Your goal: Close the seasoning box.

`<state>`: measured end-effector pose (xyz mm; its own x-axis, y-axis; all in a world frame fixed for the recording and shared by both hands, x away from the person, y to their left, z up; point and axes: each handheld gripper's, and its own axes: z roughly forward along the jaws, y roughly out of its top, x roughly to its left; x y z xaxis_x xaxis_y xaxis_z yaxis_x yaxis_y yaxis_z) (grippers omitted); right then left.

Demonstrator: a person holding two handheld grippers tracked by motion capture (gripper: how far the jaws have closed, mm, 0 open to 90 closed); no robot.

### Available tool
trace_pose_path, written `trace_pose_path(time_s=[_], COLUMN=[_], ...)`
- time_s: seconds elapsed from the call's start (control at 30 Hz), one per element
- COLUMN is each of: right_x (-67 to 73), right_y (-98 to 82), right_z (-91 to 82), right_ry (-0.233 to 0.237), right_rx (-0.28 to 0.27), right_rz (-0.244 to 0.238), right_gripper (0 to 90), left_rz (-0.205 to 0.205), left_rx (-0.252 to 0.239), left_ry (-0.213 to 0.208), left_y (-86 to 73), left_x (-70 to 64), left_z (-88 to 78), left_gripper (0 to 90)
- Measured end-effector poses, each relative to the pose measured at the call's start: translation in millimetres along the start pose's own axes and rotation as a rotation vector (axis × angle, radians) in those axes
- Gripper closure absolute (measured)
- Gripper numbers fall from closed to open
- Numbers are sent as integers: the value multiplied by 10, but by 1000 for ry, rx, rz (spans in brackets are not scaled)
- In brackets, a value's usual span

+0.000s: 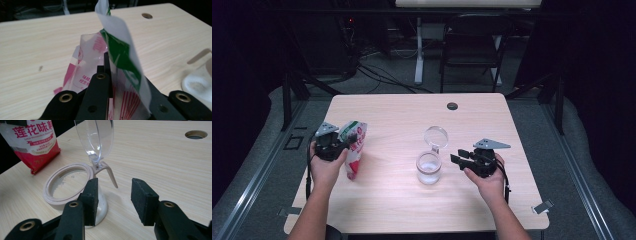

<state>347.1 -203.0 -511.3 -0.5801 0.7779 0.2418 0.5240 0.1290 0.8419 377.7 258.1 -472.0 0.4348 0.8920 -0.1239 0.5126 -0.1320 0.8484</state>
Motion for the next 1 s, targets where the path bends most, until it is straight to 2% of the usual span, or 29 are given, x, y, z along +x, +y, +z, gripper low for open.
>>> trace_pose_path(time_s=[0.07, 0.13, 0.17, 0.27, 0.43, 0.53, 0.7, 0.9, 1.0], right_x=[4, 7, 7, 3, -22, -43, -51, -82, -89], right_y=[0, -6, -6, -28, -52, -79, -105, -129, -132], right_z=[-3, -4, -4, -26, -111, -159, -225, -285, -296], right_ry=[6, 7, 7, 0, -11, -25, -38, -56, -62], right_rx=[-2, 0, 0, -6, -30, -37, -46, -48, -43], right_rz=[-2, -6, -6, -2, 8, 19, 26, 27, 25], right_gripper=[575, 576, 576, 576, 575, 575, 575, 576, 576], left_rz=[-6, -18, -18, -56, -47, -32, -10, 34, 77], left_rx=[-21, -60, -60, -109, -145, -141, -113, -93, -74], left_ry=[17, 54, 54, 77, 89, 82, 37, -69, -122], left_y=[25, 36, 36, 48, 127, 185, 259, 349, 376], left_x=[44, 85, 85, 185, 202, 169, 77, -127, -266], left_z=[-65, -129, -129, -192, -270, -290, -239, -193, -163], left_gripper=[900, 900, 900, 900, 900, 900, 900, 900, 900])
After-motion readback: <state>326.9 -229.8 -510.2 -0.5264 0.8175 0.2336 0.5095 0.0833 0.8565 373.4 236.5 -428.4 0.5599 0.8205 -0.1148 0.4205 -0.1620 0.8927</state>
